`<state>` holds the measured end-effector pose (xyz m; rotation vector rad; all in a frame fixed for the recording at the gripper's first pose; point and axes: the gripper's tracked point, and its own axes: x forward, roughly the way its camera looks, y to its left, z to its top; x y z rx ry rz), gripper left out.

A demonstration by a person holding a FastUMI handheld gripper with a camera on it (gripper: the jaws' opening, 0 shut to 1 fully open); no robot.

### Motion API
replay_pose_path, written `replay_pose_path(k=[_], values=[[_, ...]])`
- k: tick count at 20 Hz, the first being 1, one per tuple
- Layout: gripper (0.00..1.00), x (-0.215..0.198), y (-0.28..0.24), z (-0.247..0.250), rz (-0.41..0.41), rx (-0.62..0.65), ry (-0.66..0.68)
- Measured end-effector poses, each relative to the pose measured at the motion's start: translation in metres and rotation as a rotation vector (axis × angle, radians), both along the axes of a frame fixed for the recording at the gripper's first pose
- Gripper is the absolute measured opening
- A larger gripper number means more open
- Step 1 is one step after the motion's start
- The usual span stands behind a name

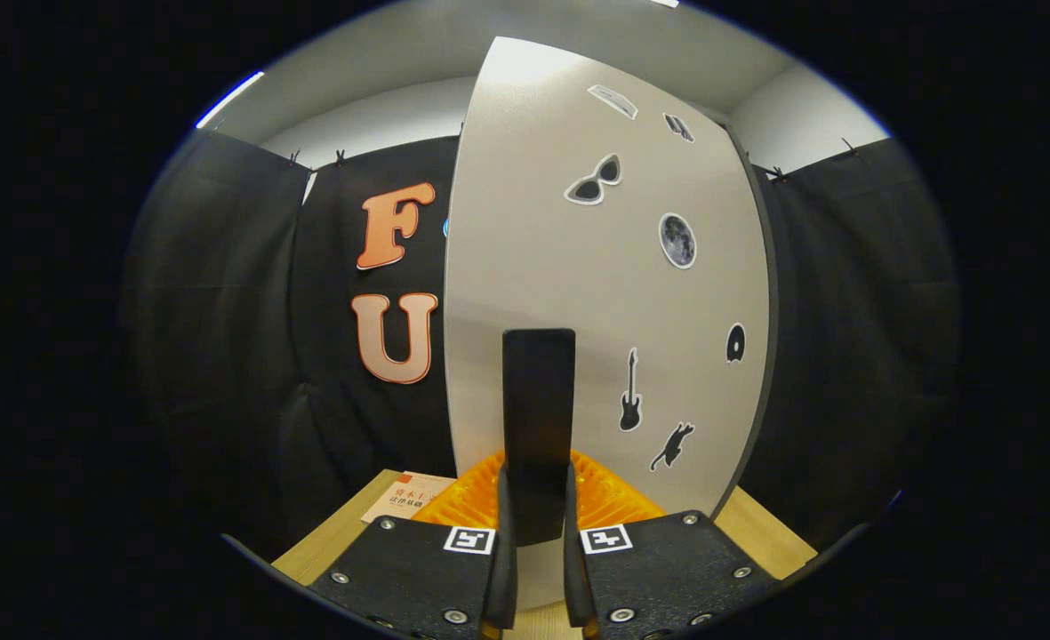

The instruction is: Open the shoe cabinet door, grab the shoes and put them into the shoe cabinet, then close the shoe cabinet door.

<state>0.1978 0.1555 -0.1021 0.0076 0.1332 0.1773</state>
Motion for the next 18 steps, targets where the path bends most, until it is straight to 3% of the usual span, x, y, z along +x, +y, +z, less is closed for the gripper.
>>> replay_pose_path(k=[4,15,18], values=[[0.21,-0.012,-0.013,0.001,0.017,0.018,-0.011],[0.20,-0.059,-0.096,0.004,0.190,0.031,-0.035],[0.20,-0.061,-0.112,0.003,0.204,0.024,-0.042]])
